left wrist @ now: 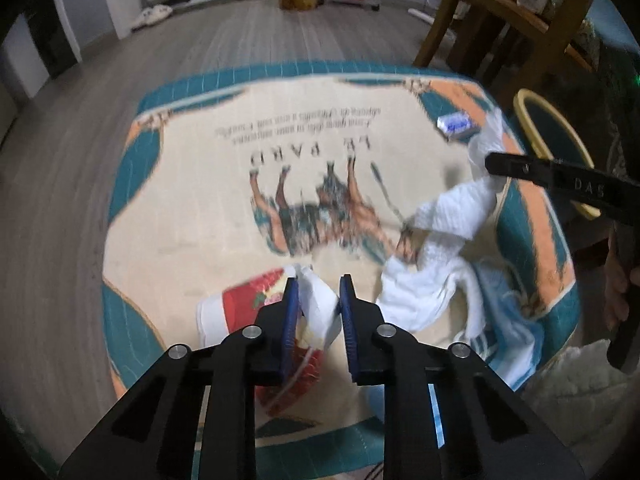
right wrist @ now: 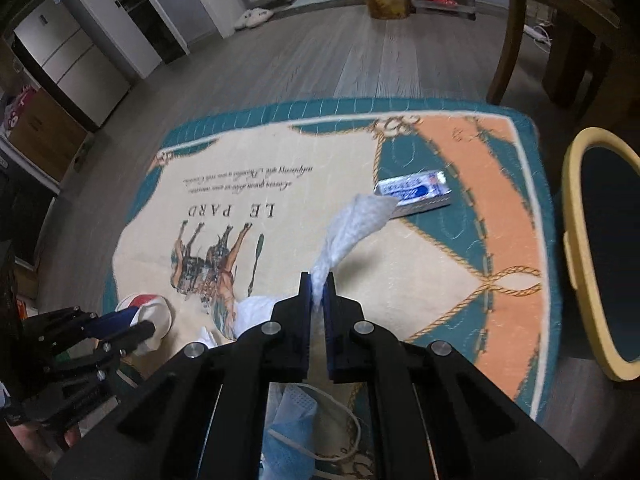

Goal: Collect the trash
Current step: 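Grasp the white plastic bag with the right gripper while the left grasps the red-printed paper cup, then carry the paper cup and white bag over the bin and open both grippers, then grasp the blue face mask with the right gripper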

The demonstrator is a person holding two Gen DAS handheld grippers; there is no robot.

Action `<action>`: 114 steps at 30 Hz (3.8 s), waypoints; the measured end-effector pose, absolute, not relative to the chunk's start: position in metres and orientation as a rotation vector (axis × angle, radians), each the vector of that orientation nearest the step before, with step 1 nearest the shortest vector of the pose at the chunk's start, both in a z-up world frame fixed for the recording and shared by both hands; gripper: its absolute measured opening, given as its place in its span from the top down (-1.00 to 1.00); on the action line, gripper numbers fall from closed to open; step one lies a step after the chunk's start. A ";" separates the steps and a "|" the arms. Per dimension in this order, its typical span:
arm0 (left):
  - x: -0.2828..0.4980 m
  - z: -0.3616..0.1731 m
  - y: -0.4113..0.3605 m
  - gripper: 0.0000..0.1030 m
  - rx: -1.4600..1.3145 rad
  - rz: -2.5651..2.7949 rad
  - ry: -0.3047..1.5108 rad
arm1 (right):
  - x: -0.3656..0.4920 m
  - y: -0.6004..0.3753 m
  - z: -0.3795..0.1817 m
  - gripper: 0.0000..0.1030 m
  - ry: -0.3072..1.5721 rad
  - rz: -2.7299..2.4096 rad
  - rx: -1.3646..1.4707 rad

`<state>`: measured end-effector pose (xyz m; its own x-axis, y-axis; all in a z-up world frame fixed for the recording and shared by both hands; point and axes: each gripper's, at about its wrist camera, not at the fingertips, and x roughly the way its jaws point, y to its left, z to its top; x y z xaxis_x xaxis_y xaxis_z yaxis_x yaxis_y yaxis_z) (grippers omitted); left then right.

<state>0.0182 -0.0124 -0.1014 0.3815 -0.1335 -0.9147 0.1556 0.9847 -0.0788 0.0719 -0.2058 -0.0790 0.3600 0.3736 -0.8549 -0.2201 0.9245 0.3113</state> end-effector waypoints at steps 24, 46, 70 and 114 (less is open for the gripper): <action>0.082 0.031 -0.109 0.66 0.005 -0.410 0.912 | 0.081 -0.356 0.025 0.90 1.001 0.255 0.181; 0.128 -0.028 -0.306 0.66 -0.037 -0.717 0.938 | 0.081 -0.520 -0.042 0.90 1.094 -0.069 0.242; 0.117 -0.034 -0.306 -0.51 0.012 -0.662 0.893 | 0.078 -0.522 -0.034 -0.04 1.056 -0.051 0.294; 0.040 0.028 -0.007 -0.83 -0.107 -0.227 0.804 | 0.034 -0.235 -0.036 -0.62 1.124 0.325 0.057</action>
